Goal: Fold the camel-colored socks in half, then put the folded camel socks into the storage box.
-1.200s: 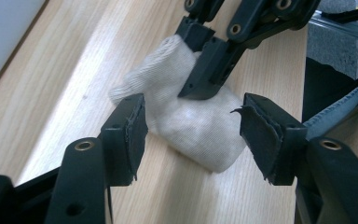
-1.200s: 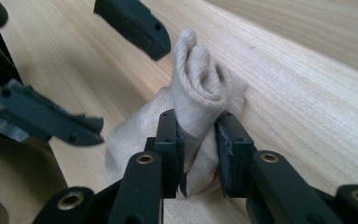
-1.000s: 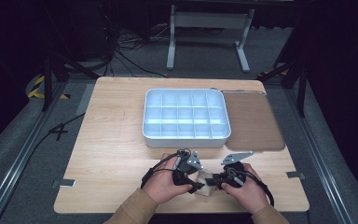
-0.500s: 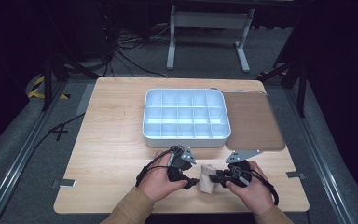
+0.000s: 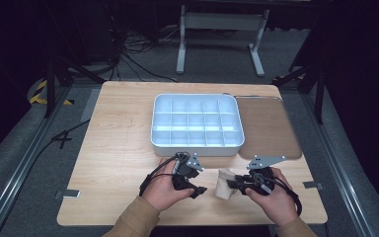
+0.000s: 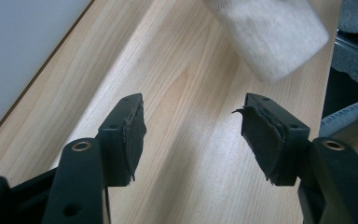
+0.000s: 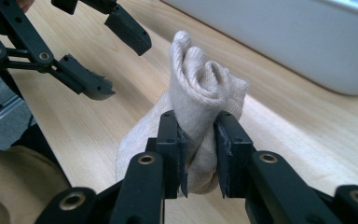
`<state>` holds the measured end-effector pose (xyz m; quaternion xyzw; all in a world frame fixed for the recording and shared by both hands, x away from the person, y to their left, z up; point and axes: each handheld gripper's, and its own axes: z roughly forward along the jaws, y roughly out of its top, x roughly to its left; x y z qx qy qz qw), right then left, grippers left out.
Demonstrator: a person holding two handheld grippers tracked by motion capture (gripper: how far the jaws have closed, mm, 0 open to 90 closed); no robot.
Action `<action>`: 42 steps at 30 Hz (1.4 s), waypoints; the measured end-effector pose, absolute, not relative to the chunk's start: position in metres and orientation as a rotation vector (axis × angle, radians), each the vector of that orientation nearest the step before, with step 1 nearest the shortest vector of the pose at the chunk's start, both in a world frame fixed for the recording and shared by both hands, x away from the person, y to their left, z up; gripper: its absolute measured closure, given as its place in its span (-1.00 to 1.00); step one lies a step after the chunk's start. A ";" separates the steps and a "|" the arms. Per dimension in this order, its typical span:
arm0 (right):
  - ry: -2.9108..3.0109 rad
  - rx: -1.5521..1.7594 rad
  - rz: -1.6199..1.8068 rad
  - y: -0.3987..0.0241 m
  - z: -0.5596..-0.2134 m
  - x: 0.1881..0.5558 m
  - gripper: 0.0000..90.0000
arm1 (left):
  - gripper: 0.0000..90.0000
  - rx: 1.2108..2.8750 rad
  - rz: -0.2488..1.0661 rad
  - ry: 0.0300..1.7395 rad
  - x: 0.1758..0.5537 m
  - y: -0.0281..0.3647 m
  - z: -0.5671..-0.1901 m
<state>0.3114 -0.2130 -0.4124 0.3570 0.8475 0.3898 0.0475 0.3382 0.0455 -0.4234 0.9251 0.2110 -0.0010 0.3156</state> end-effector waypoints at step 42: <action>2.507 0.950 1.133 -0.221 -0.359 0.360 0.64 | -0.16 2.375 0.087 0.705 0.330 0.105 -0.412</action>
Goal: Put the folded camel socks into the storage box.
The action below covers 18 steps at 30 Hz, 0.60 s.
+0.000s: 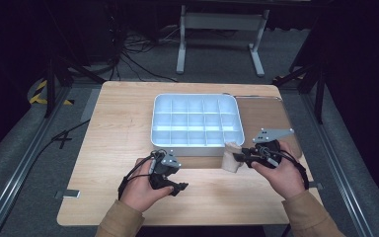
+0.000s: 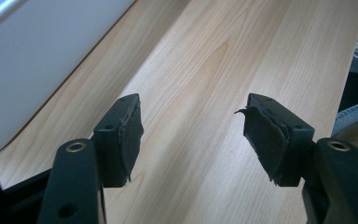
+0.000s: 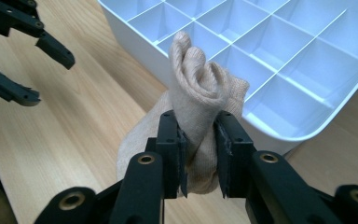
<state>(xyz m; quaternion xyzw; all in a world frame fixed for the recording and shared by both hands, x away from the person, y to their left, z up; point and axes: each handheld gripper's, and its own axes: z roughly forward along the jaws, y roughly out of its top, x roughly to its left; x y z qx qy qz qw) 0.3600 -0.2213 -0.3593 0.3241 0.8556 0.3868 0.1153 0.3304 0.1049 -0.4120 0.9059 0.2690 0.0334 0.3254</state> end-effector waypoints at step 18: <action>2.481 0.986 1.059 -0.216 -0.348 0.410 0.64 | -0.13 2.367 0.100 0.764 0.329 0.119 -0.410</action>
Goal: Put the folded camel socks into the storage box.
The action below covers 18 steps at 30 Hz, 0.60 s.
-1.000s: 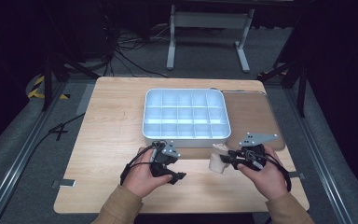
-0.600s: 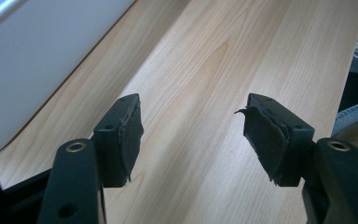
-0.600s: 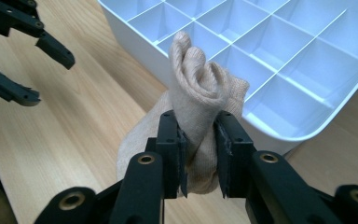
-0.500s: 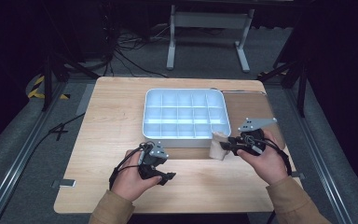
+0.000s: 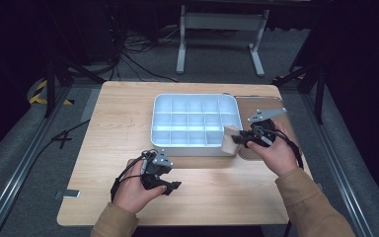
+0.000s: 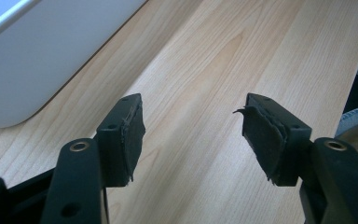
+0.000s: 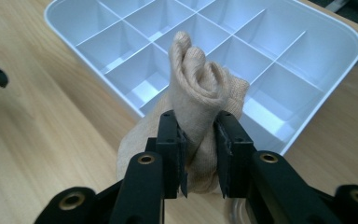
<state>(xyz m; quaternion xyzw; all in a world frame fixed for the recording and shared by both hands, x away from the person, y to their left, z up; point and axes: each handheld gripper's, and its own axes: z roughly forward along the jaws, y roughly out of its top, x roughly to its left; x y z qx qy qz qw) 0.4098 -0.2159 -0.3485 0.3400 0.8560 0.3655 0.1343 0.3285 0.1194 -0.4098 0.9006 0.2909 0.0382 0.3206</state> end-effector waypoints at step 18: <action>2.469 0.985 0.835 -0.217 -0.359 0.453 0.63 | -0.14 2.364 0.097 0.752 0.333 0.119 -0.410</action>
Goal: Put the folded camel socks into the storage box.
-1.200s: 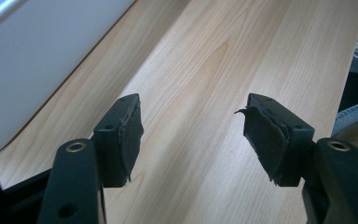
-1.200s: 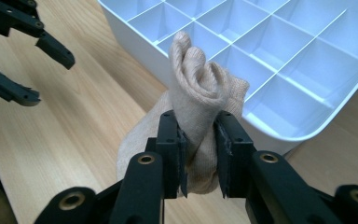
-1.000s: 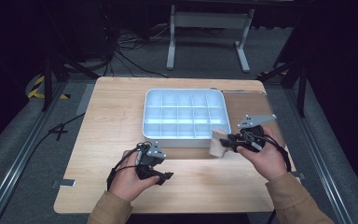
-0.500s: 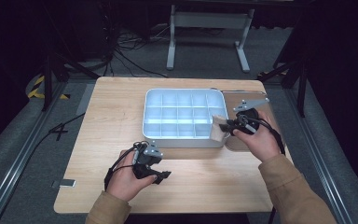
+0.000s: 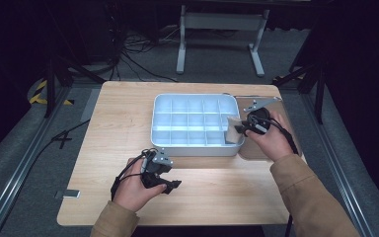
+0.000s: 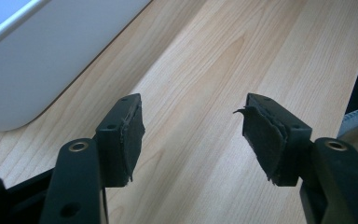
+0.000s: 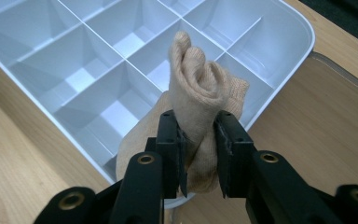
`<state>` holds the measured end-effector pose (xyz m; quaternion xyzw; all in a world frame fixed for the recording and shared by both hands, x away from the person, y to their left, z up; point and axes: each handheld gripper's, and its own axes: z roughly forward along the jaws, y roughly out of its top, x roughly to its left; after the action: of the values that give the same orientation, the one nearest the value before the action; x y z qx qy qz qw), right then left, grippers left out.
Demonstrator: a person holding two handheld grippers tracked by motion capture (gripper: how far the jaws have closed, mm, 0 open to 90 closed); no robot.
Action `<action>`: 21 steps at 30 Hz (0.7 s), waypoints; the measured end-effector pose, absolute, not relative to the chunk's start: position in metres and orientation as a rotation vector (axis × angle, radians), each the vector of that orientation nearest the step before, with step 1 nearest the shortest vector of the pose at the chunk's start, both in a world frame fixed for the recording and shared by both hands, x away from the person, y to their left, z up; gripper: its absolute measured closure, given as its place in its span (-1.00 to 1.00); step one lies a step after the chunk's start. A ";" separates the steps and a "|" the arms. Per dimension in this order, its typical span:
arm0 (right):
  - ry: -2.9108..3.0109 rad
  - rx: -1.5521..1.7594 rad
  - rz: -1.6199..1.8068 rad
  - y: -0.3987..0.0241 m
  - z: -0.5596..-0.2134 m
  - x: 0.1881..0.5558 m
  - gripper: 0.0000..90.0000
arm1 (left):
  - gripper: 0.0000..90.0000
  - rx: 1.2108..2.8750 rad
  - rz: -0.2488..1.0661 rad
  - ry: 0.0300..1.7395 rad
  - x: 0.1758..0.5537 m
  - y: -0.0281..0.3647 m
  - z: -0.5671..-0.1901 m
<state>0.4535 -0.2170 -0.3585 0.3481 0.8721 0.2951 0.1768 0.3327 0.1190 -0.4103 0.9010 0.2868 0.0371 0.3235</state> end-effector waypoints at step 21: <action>2.540 0.955 0.649 -0.196 -0.385 0.462 0.61 | -0.15 2.371 0.082 0.749 0.333 0.117 -0.411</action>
<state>0.4615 -0.1960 -0.3854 0.3371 0.8963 0.2290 0.1749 0.3331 0.1175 -0.4112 0.9026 0.2852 0.0314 0.3209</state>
